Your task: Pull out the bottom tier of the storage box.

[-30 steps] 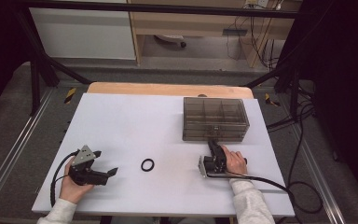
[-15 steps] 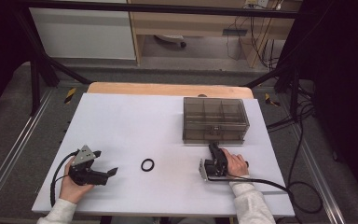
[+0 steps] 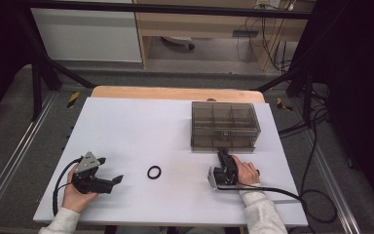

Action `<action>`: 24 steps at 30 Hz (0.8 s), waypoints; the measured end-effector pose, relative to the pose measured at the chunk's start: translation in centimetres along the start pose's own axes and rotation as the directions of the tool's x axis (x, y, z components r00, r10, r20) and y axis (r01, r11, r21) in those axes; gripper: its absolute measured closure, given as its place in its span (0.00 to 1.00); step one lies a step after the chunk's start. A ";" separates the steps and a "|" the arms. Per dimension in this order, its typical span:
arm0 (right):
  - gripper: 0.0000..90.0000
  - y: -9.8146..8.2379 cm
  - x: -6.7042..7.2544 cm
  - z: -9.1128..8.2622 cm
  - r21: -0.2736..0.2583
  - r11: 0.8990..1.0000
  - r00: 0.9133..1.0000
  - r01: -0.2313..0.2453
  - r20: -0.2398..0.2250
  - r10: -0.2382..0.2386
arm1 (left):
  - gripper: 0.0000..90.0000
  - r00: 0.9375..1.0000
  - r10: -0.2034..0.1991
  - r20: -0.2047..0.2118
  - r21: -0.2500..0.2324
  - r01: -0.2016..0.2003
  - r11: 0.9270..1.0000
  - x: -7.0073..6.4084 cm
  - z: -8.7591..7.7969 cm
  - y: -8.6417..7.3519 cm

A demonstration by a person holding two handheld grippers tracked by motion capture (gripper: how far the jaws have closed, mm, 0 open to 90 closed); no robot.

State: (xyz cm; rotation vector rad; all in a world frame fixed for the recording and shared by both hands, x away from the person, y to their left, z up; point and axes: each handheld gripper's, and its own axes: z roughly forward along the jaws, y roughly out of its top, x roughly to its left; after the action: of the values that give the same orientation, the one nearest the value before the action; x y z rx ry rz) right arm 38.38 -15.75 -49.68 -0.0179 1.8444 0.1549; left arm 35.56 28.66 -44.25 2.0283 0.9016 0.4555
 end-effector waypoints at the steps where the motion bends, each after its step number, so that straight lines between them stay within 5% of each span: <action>1: 0.78 0.0 -0.1 0.0 -0.002 1.000 1.000 0.000 0.003 0.000 | 0.04 1.000 0.000 0.000 -0.001 0.000 1.000 0.0 0.0 0.0; 5: 0.68 0.0 -0.3 0.0 -0.008 1.000 1.000 -0.012 0.017 0.012 | 0.04 1.000 0.000 -0.001 0.001 0.000 1.000 0.0 0.0 0.0; 12: 0.60 -0.2 -1.0 0.6 -0.004 0.998 0.998 -0.059 -0.026 0.059 | 0.04 1.000 0.001 -0.001 0.000 -0.001 1.000 0.0 0.0 0.0; 24: 0.67 -0.4 -1.3 1.0 -0.010 0.998 0.994 -0.063 -0.090 0.061 | 0.04 1.000 0.004 -0.001 0.003 -0.004 1.000 0.0 0.0 0.0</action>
State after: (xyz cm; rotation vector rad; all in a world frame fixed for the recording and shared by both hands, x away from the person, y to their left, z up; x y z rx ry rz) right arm 39.71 -16.08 -48.69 0.0240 1.9344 0.2124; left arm 35.57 28.61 -44.25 2.0326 0.8995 0.4576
